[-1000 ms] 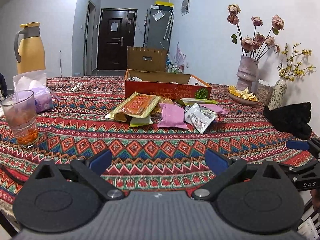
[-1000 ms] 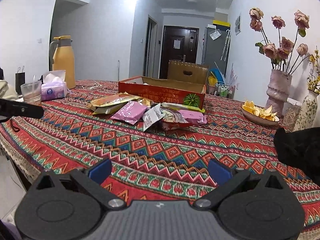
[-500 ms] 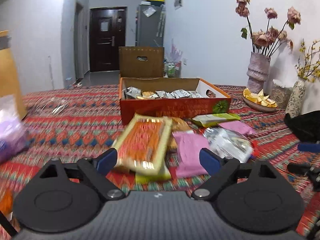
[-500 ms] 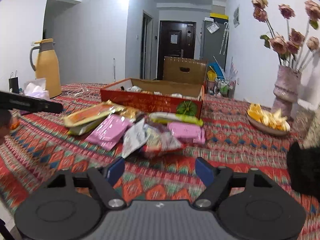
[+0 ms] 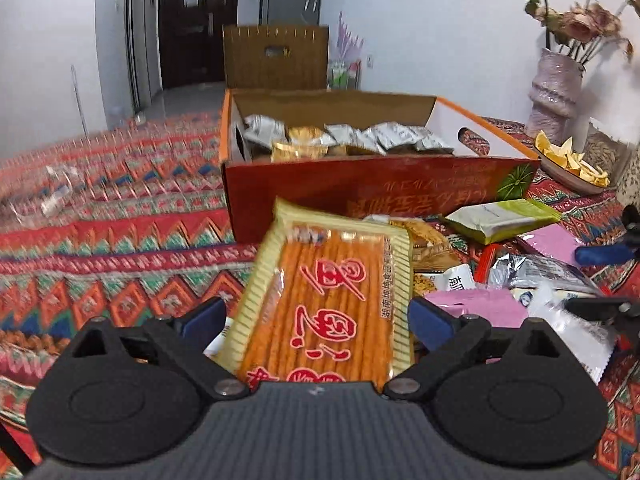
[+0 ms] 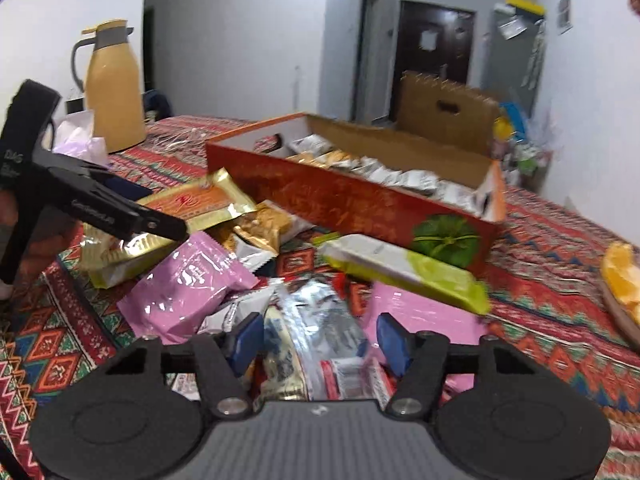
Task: Organize snacks
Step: 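Grasp an orange stick-biscuit packet with the left gripper while the right gripper grasps a silver packet, then carry both packets into the orange box and open both grippers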
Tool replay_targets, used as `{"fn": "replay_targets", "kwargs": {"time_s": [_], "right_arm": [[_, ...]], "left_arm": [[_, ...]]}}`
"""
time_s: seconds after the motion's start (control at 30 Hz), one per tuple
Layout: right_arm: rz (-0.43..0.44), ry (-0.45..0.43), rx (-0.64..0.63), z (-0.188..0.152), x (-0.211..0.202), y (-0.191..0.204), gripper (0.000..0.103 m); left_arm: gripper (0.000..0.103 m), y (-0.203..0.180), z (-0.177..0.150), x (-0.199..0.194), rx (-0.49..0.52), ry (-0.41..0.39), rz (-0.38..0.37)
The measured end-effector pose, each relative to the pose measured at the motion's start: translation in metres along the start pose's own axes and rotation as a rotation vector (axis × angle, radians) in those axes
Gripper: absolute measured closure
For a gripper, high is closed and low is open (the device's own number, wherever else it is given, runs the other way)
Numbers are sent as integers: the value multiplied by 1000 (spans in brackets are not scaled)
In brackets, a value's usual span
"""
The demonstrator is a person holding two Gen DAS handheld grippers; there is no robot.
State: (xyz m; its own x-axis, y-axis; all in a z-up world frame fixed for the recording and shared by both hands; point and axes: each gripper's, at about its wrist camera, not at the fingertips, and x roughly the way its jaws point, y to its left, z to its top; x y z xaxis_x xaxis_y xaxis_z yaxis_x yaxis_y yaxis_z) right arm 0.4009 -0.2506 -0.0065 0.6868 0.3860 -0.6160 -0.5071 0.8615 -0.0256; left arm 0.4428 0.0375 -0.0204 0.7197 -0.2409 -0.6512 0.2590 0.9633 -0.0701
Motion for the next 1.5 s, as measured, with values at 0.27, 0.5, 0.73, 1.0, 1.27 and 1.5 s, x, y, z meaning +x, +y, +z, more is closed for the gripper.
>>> {"fn": "replay_targets", "kwargs": {"time_s": [0.27,0.5,0.73,1.0,1.27,1.5], "right_arm": [[106,26,75,1,24,-10,42],[15,-50,147,-8,-24,-12,74],[-101,-165,248,-45,-106,-11,74],[-194,-187,280,-104,-183,17,74],[-198,-165,314,-146,-206,35,75],[-214,-189,332,-153,-216,35,75]], "left_arm": [[50,-4,0,-9,9,-12,2],[54,-10,-1,-57,-46,-75,46],[54,-29,-24,-145,-143,-176,61],[54,-81,-81,-208,-180,-173,12],[54,-123,-103,-221,-102,-137,-5],[54,-136,-98,-221,-69,-149,-21]]}}
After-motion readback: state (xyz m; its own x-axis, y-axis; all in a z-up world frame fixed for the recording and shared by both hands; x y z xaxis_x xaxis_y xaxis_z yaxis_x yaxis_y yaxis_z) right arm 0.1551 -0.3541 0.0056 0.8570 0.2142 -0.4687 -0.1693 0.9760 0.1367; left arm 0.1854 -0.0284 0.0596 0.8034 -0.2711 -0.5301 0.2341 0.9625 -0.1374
